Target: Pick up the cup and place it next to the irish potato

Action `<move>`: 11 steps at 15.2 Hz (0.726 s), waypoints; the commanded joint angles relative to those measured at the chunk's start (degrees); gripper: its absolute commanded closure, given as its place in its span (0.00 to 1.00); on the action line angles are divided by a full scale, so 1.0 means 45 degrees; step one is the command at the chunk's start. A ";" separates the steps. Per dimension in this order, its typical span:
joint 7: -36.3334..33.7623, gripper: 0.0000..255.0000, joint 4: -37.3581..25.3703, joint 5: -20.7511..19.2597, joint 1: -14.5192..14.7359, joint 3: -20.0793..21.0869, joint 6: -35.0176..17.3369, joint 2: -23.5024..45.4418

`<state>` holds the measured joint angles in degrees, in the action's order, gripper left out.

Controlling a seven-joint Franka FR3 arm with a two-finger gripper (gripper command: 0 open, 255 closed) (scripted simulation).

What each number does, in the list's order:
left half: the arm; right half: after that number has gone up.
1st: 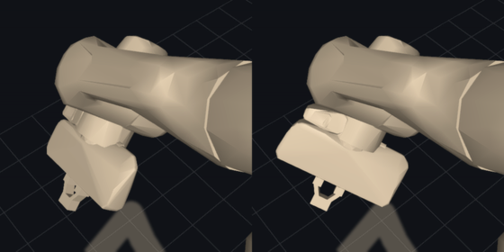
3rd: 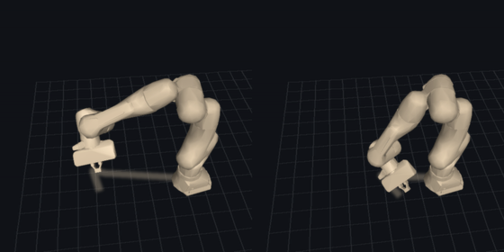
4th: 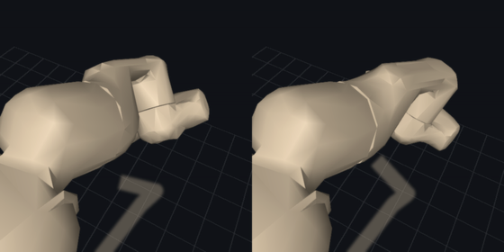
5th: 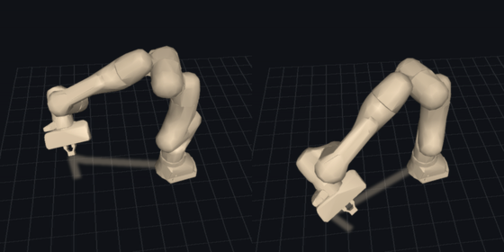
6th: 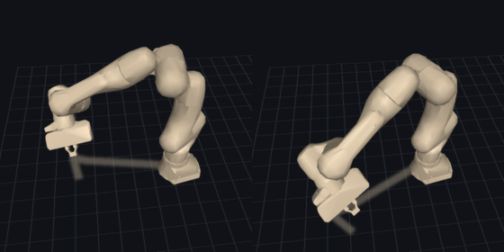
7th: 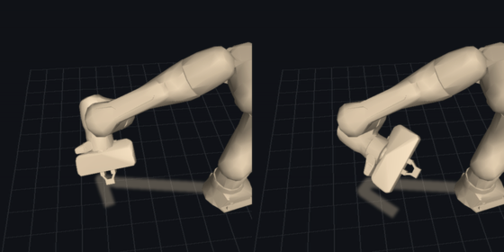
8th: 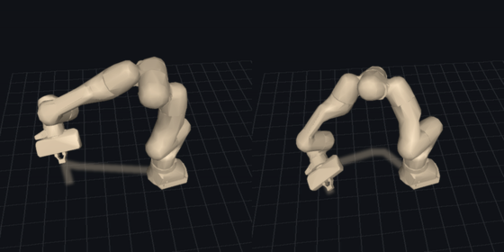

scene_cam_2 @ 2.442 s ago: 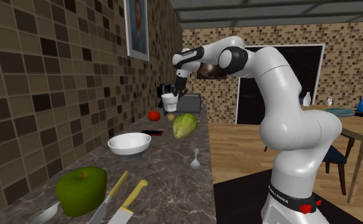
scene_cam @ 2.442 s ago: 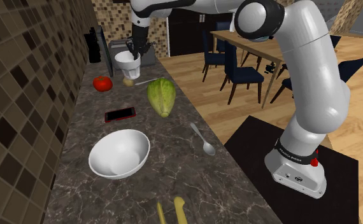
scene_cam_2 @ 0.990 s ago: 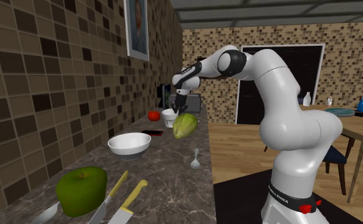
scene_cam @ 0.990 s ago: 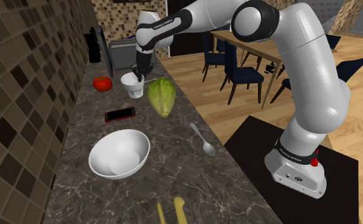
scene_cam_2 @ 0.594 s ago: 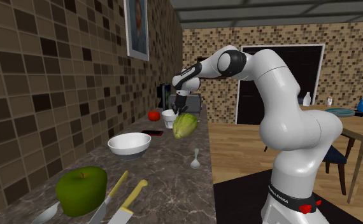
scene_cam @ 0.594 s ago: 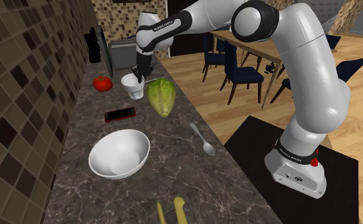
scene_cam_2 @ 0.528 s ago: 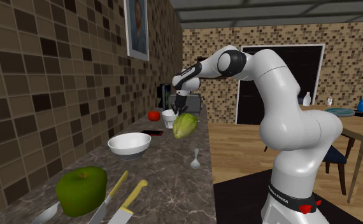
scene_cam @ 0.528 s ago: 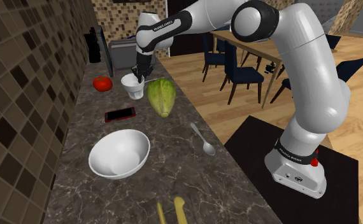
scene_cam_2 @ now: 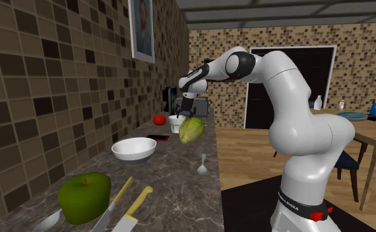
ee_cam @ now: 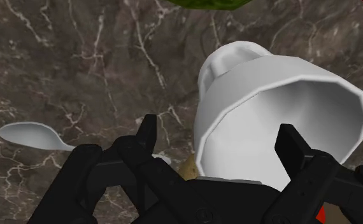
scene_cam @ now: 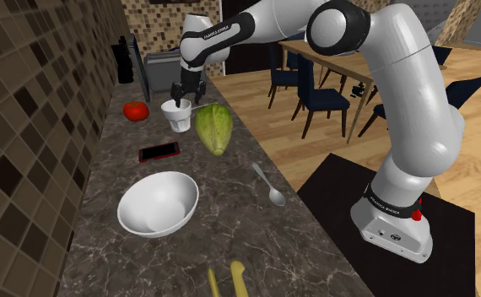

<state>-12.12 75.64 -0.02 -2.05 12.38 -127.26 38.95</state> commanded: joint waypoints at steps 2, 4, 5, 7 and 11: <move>0.0053 0.00 0.0204 0.0115 -0.0166 0.0068 0.0575 -0.0777; 0.0069 0.00 0.0199 0.0148 -0.0209 0.0083 0.0780 -0.0976; 0.0069 0.00 0.0202 0.0148 -0.0210 0.0084 0.0779 -0.0978; 0.0069 0.00 0.0199 0.0148 -0.0209 0.0083 0.0780 -0.0976; 0.0069 0.00 0.0198 0.0148 -0.0209 0.0083 0.0780 -0.0976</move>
